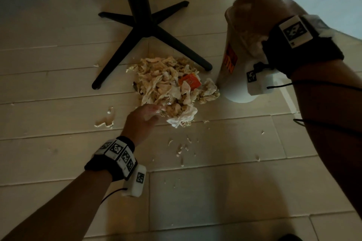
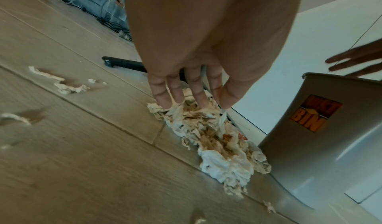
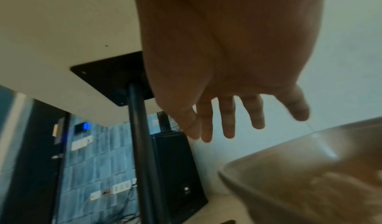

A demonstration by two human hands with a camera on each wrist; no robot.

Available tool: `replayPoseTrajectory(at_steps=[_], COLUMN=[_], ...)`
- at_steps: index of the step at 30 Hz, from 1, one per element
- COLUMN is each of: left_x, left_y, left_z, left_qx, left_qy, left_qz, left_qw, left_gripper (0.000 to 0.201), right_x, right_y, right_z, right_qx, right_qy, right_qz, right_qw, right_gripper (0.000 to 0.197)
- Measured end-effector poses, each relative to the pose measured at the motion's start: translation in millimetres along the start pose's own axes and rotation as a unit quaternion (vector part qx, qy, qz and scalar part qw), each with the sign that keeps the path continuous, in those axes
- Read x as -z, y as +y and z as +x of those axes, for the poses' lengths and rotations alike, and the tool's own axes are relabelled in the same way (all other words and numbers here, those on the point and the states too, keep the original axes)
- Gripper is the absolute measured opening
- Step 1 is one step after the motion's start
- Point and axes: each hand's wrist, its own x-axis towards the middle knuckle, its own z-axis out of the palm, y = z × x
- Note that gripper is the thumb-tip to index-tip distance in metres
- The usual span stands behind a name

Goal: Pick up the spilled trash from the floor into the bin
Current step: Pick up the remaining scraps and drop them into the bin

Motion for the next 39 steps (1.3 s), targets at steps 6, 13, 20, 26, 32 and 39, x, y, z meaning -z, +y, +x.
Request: replayPoseTrajectory(at_steps=[6,13,20,26,32,39], left_x=[27.9,66.9,92.3,92.1,75.1,55.3], left_y=[-40.0,-95.5,-121.9,-123.1,-124.3,-119.8], left_z=[5.8,13.9,33.0,52.0,15.1,-9.4], left_qx=[0.067,0.165,0.172,0.146,0.105,0.077], left_qy=[0.053,0.018,-0.032,-0.125,-0.044,0.028], left_qz=[0.107,0.221,0.271,0.33,0.317,0.279], left_qw=[0.991,0.961,0.946,0.924,0.941,0.957], left_gripper=[0.026,0.044,0.058,0.074,0.047,0.02], right_x=[-31.8,-133.2,-223.9,-254.6,-261.8,-262.6], right_y=[-81.1,-101.6,-80.1,-77.4,-85.0,-73.3], right_z=[-8.1,-46.1,-100.7,-134.1,-144.0,-148.0], right_qx=[0.067,0.077,-0.031,-0.042,-0.027,-0.029], right_qy=[0.06,-0.151,-0.308,-0.354,-0.28,-0.215], right_qz=[0.159,0.176,0.109,0.064,0.014,0.064], right_qw=[0.983,0.97,0.944,0.932,0.959,0.974], right_gripper=[0.031,0.028,0.067,0.096,0.077,0.037])
